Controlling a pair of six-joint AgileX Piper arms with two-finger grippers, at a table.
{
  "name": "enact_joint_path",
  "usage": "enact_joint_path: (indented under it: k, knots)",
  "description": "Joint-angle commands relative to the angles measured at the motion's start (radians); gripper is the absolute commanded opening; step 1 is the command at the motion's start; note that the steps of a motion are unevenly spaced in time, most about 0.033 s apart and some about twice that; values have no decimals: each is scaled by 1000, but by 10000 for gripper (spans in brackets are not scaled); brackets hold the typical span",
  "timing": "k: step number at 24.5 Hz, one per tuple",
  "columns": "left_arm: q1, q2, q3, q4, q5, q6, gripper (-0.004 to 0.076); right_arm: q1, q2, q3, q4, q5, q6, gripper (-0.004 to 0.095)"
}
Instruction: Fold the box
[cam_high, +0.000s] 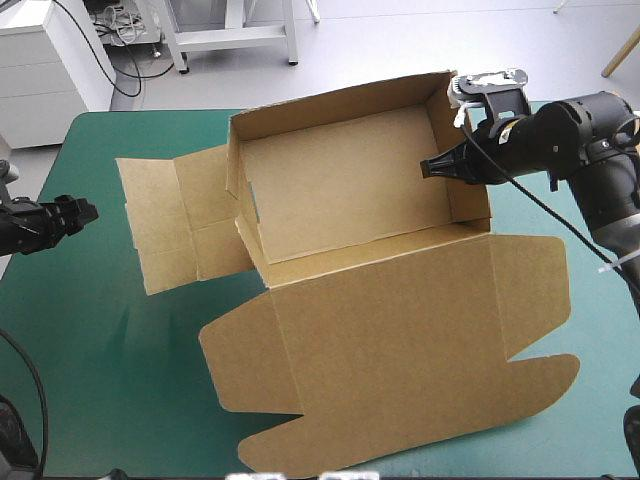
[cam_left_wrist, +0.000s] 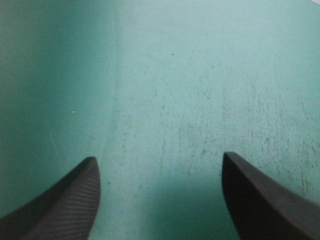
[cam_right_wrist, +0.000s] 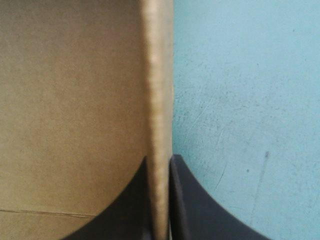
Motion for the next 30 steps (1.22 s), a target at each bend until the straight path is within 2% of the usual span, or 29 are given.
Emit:
enact_joint_path:
  k: [1,3,6,8,14,16,23,30]
  knots:
    - [1,-24,-25,-48,-5,9,566,-5,-36,-31,47,-123,-10,-2]
    - [1,-1,-25,-97,68,14,566,-5,-34,-31,122,-149,-40,-2]
    - [-1,37,-21,-342,162,135,566,-5,-18,-31,265,-168,-125,-2]
    - [-14,46,-21,-474,230,205,566,-5,-2,-31,272,-188,-127,-2]
    - [-169,46,-21,-529,289,271,566,-5,24,-31,245,-272,-127,-2]
    - [-222,46,-22,-567,360,346,566,-5,38,-31,215,-286,-127,-2]
    - [-250,42,-22,-598,366,345,566,-5,67,-31,95,-326,-75,-2]
    - [-336,11,-22,-675,366,362,565,-5,85,-31,47,-328,-55,-2]
